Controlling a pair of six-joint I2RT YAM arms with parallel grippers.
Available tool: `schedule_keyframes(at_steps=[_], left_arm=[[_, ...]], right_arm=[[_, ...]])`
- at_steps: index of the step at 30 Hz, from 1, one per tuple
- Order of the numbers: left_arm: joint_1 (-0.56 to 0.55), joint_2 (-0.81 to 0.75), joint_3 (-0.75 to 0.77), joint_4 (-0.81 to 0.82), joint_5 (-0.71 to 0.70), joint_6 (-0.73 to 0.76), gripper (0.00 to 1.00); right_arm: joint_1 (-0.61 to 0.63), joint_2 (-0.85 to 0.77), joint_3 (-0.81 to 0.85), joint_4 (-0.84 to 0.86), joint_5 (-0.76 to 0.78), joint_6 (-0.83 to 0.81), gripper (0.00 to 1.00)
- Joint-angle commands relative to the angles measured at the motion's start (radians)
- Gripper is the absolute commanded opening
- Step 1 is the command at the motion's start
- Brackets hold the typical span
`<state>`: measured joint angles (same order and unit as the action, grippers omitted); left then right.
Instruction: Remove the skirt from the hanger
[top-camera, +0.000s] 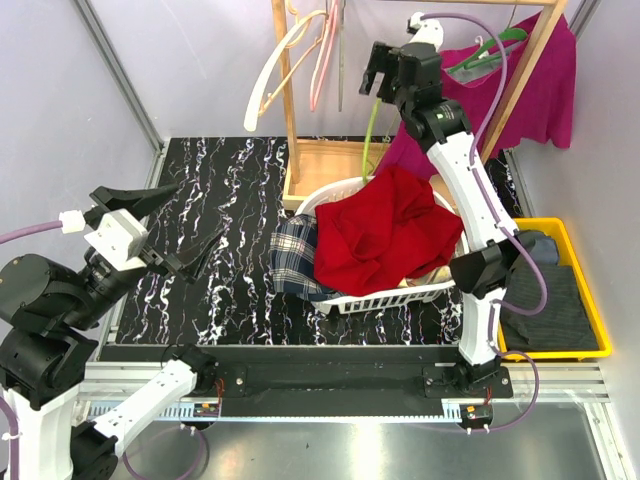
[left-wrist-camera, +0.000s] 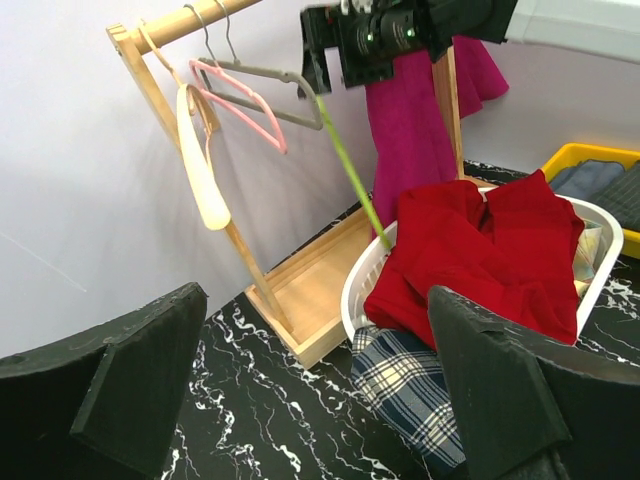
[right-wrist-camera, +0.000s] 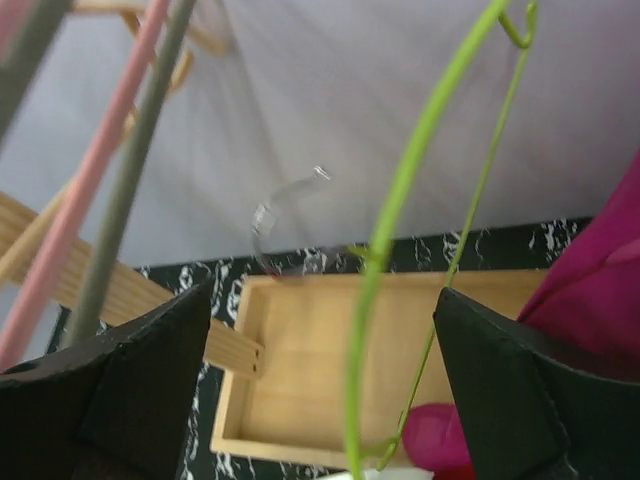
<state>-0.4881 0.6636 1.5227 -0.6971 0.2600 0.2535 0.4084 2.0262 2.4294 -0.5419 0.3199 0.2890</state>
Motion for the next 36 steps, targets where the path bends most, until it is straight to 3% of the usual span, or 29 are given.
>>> schedule_keyframes(at_steps=[1, 7, 13, 18, 21, 24, 26, 31, 33, 36], left_arm=[[0.006, -0.005, -0.007, 0.067, 0.030, -0.014, 0.99], [0.008, -0.005, -0.012, 0.080, 0.044, -0.025, 0.99], [0.014, -0.009, -0.015, 0.082, 0.048, -0.028, 0.99], [0.020, -0.019, -0.045, 0.082, 0.085, -0.054, 0.99], [0.020, -0.035, -0.088, 0.082, 0.123, -0.053, 0.99], [0.020, -0.033, -0.154, 0.087, 0.160, -0.046, 0.99], [0.020, -0.013, -0.209, 0.097, 0.160, -0.042, 0.99], [0.019, 0.054, -0.283, 0.200, 0.139, -0.008, 0.99], [0.019, 0.089, -0.302, 0.223, 0.130, 0.007, 0.99], [0.019, 0.106, -0.349, 0.277, 0.120, 0.016, 0.99]], right_arm=[[0.001, -0.156, -0.062, -0.072, -0.012, 0.002, 1.00], [0.001, -0.276, -0.159, -0.055, 0.022, -0.034, 1.00], [0.018, -0.274, -0.174, -0.075, -0.013, -0.022, 1.00], [0.070, -0.260, -0.179, -0.058, 0.264, -0.140, 1.00], [0.050, -0.311, -0.200, 0.068, 0.366, -0.189, 1.00], [0.012, -0.368, -0.242, 0.175, 0.297, -0.148, 1.00], [0.013, -0.370, -0.282, 0.189, 0.142, -0.131, 1.00], [0.024, -0.120, -0.133, -0.051, -0.017, -0.016, 1.00], [0.023, -0.026, -0.115, -0.105, 0.013, 0.013, 1.00], [-0.002, -0.026, -0.168, -0.075, 0.113, 0.042, 1.00]])
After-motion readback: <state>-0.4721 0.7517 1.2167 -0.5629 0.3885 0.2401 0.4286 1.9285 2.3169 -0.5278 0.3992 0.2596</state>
